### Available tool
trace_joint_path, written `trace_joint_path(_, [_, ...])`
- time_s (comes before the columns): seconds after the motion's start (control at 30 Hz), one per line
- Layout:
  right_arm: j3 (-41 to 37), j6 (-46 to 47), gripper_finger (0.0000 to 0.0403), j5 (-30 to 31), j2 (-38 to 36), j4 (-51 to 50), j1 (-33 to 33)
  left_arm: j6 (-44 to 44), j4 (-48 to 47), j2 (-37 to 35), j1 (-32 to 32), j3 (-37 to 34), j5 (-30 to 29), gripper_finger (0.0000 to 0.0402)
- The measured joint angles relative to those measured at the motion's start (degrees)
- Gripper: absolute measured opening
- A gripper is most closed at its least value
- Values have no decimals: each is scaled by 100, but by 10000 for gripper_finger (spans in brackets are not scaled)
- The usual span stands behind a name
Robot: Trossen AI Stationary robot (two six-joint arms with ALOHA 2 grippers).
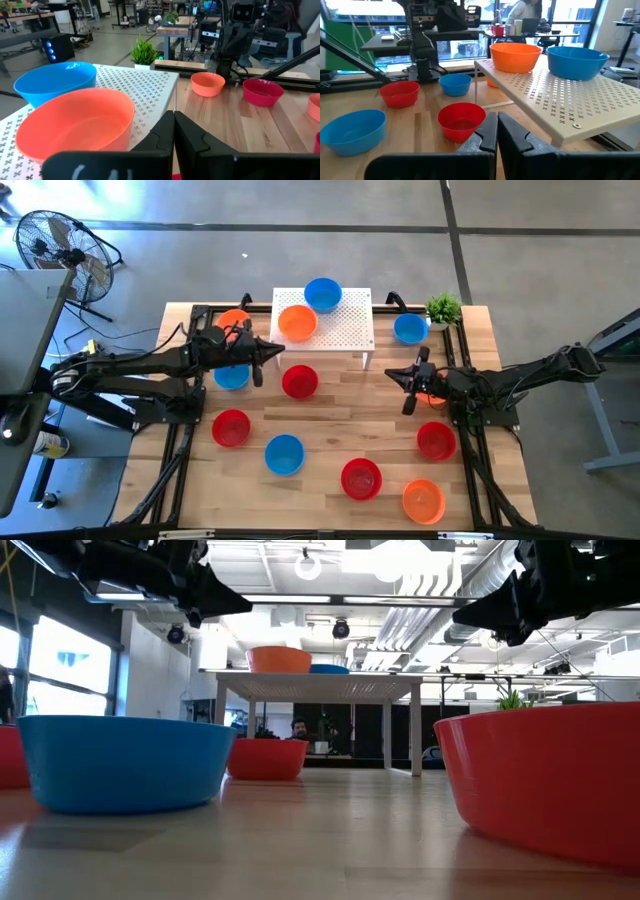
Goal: Pick & Place Mini bowls
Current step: Put the red bowl on the shelf
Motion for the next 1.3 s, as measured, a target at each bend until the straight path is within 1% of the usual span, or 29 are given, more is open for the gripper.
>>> trace_joint_path(0.13, [0, -47, 0, -189, 0, -8, 0, -8, -33, 8, 0, -9, 0, 1])
trace_joint_path(0.33, [0, -176, 0, -185, 0, -8, 0, 6, 171, 20, 0, -9, 108, 0])
trace_joint_path(0.5, [46, -152, 0, 138, 1, -21, 0, 222, 204, 20, 0, -22, 231, 0])
trace_joint_path(0.63, [220, -147, 0, 192, 0, -192, -2, 299, 702, 22, 2, -366, 272, 0])
trace_joint_path(0.77, [453, 48, 0, 275, 0, -653, -2, 220, 1141, -2, 2, -696, 229, 0])
trace_joint_path(0.9, [674, 235, 0, 361, 2, -1163, -2, -13, 1135, -227, 2, -873, 225, 0])
trace_joint_path(1.1, [1028, 548, 3, 214, 0, -2154, -2, -136, 1169, -313, 0, -1058, 209, 0])
trace_joint_path(1.2, [1200, 895, 18, 53, 2, -2744, -1, -138, 1197, -313, 0, -1069, 182, 0])
trace_joint_path(1.3, [1388, 1383, 46, -2, 16, -3459, 0, -151, 1262, -313, 0, -1069, 201, 0])
